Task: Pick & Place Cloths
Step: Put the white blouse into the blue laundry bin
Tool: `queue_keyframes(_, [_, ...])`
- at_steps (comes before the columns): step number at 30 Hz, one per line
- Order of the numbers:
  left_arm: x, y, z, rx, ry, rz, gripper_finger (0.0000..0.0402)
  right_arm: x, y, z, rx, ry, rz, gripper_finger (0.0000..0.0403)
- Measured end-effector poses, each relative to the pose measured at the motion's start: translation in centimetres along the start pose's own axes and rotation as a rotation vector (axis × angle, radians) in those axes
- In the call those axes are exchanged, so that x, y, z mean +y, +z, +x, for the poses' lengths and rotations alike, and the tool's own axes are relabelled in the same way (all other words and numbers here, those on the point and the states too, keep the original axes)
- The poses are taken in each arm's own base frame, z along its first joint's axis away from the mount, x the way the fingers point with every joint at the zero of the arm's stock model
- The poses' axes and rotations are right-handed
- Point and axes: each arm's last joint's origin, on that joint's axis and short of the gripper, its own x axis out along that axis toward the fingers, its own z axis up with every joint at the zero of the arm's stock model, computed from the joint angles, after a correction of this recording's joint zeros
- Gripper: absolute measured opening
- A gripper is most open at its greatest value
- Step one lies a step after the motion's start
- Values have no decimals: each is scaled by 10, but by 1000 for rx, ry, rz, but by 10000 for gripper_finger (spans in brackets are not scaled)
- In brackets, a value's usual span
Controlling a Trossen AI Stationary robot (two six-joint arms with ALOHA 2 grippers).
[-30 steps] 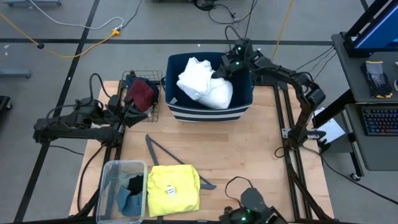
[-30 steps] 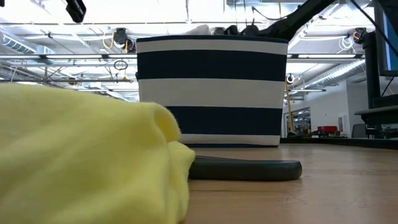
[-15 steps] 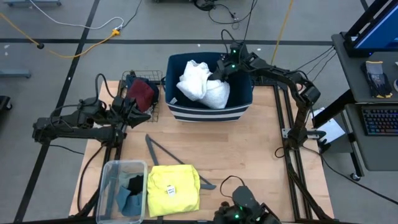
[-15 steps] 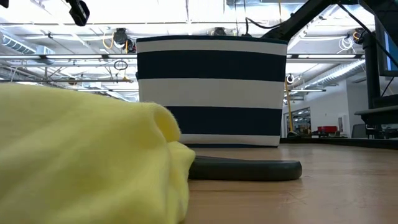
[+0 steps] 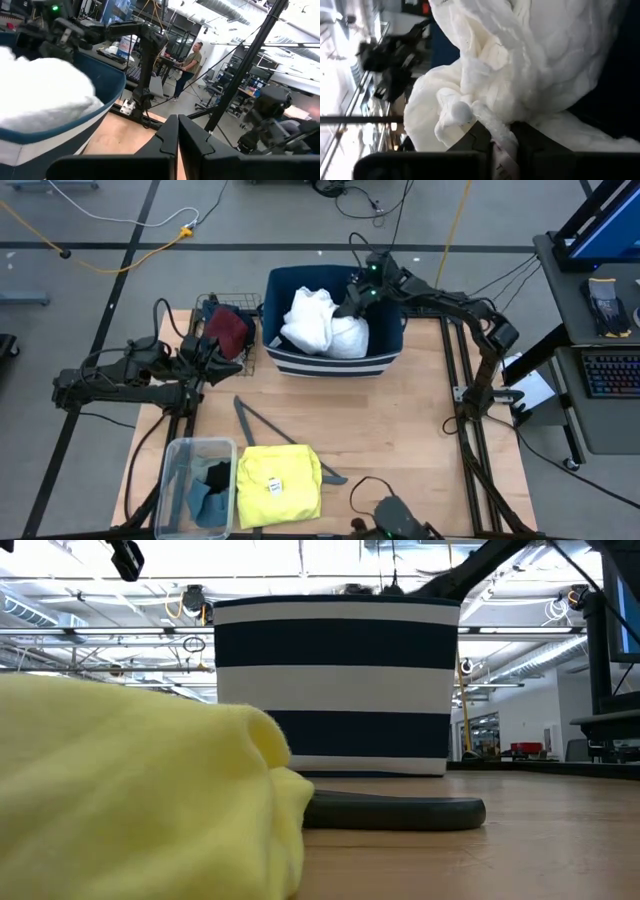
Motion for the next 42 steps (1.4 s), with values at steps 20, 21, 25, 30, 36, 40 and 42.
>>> queue_keyframes(20, [0, 0, 0, 0, 1, -6, 13, 32, -40, -17, -63, -411, -301, 25])
queue_keyframes(21, [0, 0, 0, 0, 1, -6, 13, 31, -41, -16, -67, -450, -324, 25])
queue_keyframes(25, [0, 0, 0, -4, 8, -7, 4, 29, -45, -13, -56, -548, -400, 41])
queue_keyframes(30, [0, 0, 0, -5, 10, -8, 9, 29, -51, -7, -20, -603, -454, 39])
queue_keyframes(36, [0, 3, 0, -37, 17, -8, 8, 49, -55, -2, -57, -606, -530, 24])
queue_keyframes(40, [-1, 4, 0, -52, 10, -9, 3, 76, -53, -3, -64, -537, -515, 24])
queue_keyframes(42, [-1, 5, 0, -57, 8, -9, 9, 92, -52, -5, -55, -445, -469, 24])
